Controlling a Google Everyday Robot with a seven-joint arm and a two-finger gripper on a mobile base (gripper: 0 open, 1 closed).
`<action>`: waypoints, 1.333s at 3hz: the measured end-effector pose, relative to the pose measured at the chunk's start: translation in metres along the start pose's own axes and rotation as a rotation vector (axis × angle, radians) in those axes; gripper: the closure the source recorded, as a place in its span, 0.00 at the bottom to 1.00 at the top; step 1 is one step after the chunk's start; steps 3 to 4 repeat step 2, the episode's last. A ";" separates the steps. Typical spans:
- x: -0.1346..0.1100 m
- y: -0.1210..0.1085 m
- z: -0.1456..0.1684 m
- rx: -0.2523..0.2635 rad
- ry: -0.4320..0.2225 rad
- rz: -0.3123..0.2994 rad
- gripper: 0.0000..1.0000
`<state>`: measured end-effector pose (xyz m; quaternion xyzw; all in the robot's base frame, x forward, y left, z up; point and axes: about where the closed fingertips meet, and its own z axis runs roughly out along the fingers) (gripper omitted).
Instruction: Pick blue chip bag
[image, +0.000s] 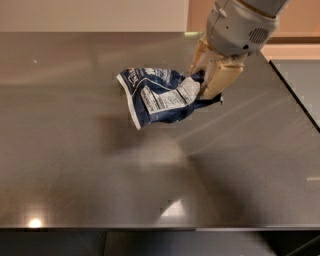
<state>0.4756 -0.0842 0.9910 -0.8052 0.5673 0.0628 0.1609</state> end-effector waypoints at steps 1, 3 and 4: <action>-0.004 -0.010 -0.009 0.055 -0.007 -0.007 1.00; -0.007 -0.017 -0.010 0.082 -0.012 -0.009 1.00; -0.007 -0.017 -0.010 0.082 -0.012 -0.009 1.00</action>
Offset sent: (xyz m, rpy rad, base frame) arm 0.0071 0.0033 0.0130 0.0248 -0.0488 -0.0076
